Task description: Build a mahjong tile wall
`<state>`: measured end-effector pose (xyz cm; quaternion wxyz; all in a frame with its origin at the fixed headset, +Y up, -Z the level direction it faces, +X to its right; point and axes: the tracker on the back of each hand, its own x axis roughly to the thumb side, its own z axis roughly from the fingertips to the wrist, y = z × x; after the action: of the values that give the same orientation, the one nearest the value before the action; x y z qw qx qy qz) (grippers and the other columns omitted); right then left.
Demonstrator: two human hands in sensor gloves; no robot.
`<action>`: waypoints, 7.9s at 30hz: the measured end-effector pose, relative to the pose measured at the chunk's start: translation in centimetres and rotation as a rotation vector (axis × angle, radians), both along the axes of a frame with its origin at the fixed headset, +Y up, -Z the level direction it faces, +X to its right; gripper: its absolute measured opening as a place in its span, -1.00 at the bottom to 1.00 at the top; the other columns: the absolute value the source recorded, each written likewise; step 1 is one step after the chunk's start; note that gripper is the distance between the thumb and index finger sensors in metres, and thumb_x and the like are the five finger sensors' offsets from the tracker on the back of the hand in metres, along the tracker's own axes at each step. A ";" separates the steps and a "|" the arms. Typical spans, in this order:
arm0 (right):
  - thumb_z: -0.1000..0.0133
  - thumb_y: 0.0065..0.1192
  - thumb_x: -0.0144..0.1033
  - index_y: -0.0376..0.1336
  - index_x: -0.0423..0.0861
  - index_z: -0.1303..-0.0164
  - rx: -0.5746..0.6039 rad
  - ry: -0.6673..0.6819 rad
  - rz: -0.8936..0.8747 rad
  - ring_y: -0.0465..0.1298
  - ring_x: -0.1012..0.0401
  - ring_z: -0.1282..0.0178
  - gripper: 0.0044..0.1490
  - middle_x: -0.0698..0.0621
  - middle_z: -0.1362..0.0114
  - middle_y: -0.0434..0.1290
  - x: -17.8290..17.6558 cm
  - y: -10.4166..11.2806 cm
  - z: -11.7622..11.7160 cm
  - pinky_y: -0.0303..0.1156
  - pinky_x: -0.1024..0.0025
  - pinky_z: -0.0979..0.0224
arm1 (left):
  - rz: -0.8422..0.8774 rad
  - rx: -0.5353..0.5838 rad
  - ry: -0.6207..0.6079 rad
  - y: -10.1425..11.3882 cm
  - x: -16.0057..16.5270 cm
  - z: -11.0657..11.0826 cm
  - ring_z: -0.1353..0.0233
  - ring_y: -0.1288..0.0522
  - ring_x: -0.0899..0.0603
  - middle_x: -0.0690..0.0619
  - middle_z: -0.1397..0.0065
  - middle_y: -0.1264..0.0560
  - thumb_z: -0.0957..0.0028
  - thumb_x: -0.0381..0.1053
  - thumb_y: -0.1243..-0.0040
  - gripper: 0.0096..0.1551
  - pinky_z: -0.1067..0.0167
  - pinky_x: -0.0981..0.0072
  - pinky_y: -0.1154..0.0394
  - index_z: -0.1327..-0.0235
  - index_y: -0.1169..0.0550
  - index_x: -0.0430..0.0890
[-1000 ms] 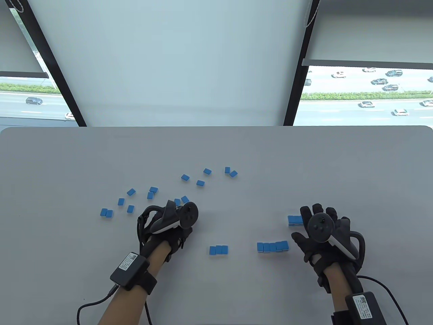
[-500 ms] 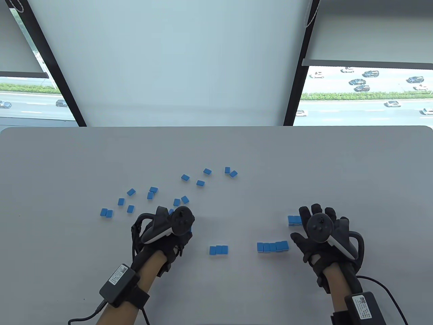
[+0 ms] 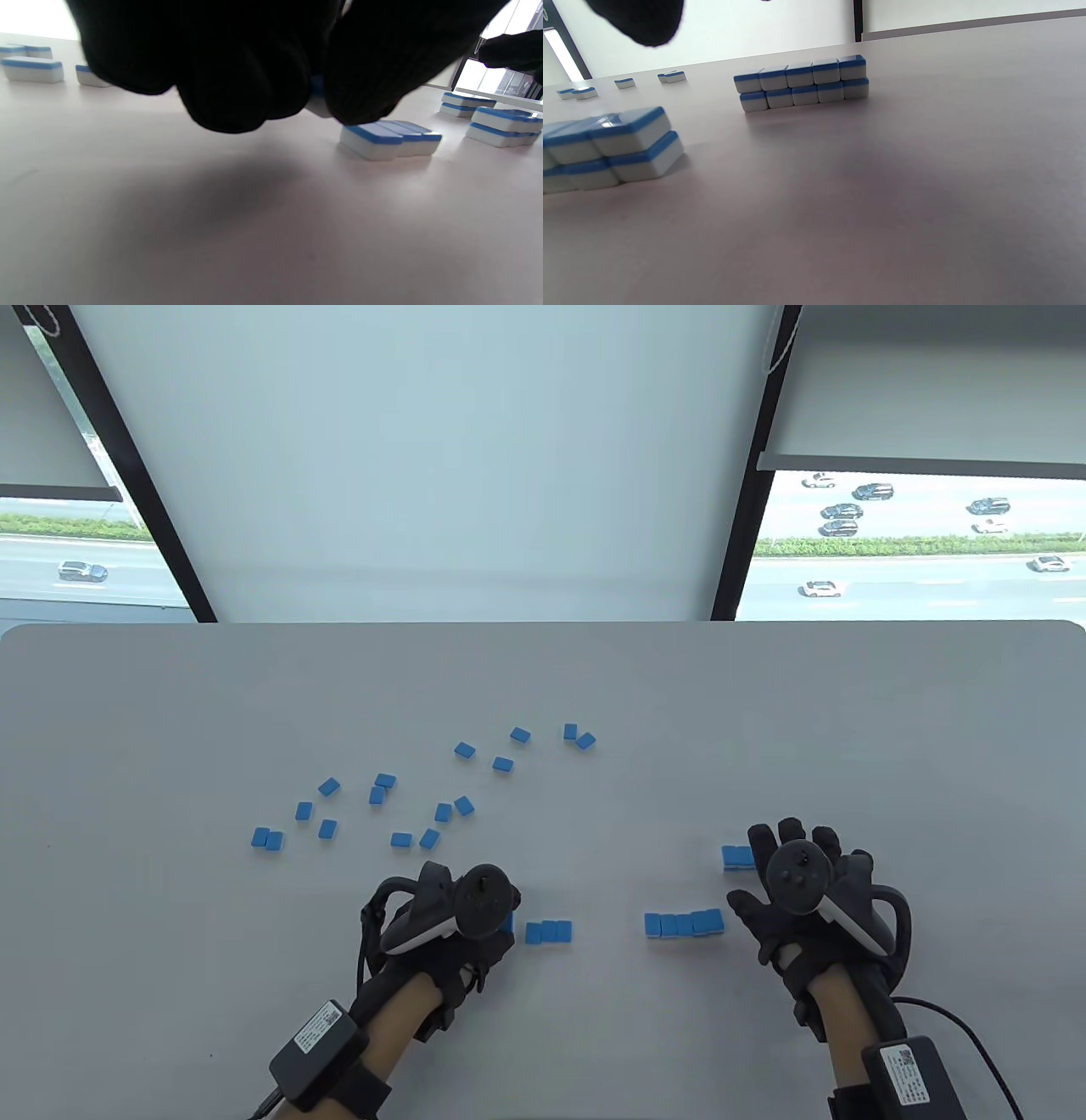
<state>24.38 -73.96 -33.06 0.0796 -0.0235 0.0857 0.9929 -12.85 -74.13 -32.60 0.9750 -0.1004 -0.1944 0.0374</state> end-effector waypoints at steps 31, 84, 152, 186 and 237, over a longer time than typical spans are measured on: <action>-0.03 0.06 0.36 -0.27 0.25 -0.61 0.000 0.001 0.007 -0.30 -0.14 -0.67 0.05 0.06 -0.73 -0.31 -0.2 0.1 0.0 -0.39 -0.30 -0.49 | -0.064 0.083 -0.074 -0.6 1.6 0.3 -0.01 -0.72 -0.07 0.09 -0.14 -0.67 0.21 0.22 -0.50 -0.31 -0.10 -0.10 -0.62 -0.22 -0.62 0.03; -0.03 0.07 0.36 -0.27 0.23 -0.62 -0.014 0.010 0.005 -0.31 -0.14 -0.67 0.06 0.06 -0.73 -0.31 -0.3 0.1 0.1 -0.40 -0.30 -0.49 | -0.095 0.073 0.347 -0.8 -10.8 -5.8 -0.21 -0.57 -0.17 0.09 -0.29 -0.57 0.08 0.13 -0.40 -0.34 -0.28 -0.20 -0.43 -0.33 -0.53 0.08; -0.03 0.07 0.36 -0.26 0.24 -0.61 -0.018 0.011 0.019 -0.31 -0.14 -0.66 0.05 0.07 -0.73 -0.31 -0.6 0.1 0.2 -0.40 -0.30 -0.48 | 0.054 -0.102 -0.026 -0.2 -1.3 -0.8 -0.16 -0.60 -0.13 0.08 -0.25 -0.58 0.17 0.20 -0.49 -0.23 -0.23 -0.16 -0.49 -0.33 -0.51 0.02; -0.03 0.07 0.36 -0.26 0.23 -0.61 -0.007 0.002 0.018 -0.30 -0.14 -0.66 0.05 0.06 -0.73 -0.31 -0.3 0.2 0.2 -0.39 -0.30 -0.48 | 0.085 0.011 0.178 -0.9 -9.6 -8.4 -0.37 -0.57 -0.15 0.05 -0.50 -0.45 0.15 0.03 -0.53 -0.19 -0.34 -0.10 -0.49 -0.42 -0.44 0.10; -0.03 0.07 0.36 -0.26 0.24 -0.61 -0.010 0.007 0.014 -0.30 -0.14 -0.66 0.05 0.06 -0.73 -0.31 -0.5 0.2 0.3 -0.39 -0.30 -0.48 | 0.046 0.155 -0.097 2.2 1.6 -1.4 -0.16 -0.60 -0.16 0.03 -0.26 -0.59 0.16 0.18 -0.47 -0.32 -0.22 -0.17 -0.49 -0.24 -0.59 -0.02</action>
<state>23.92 -73.76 -32.80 0.0723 -0.0208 0.0909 0.9930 -11.22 -71.94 -34.04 0.9683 -0.0219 -0.2458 0.0396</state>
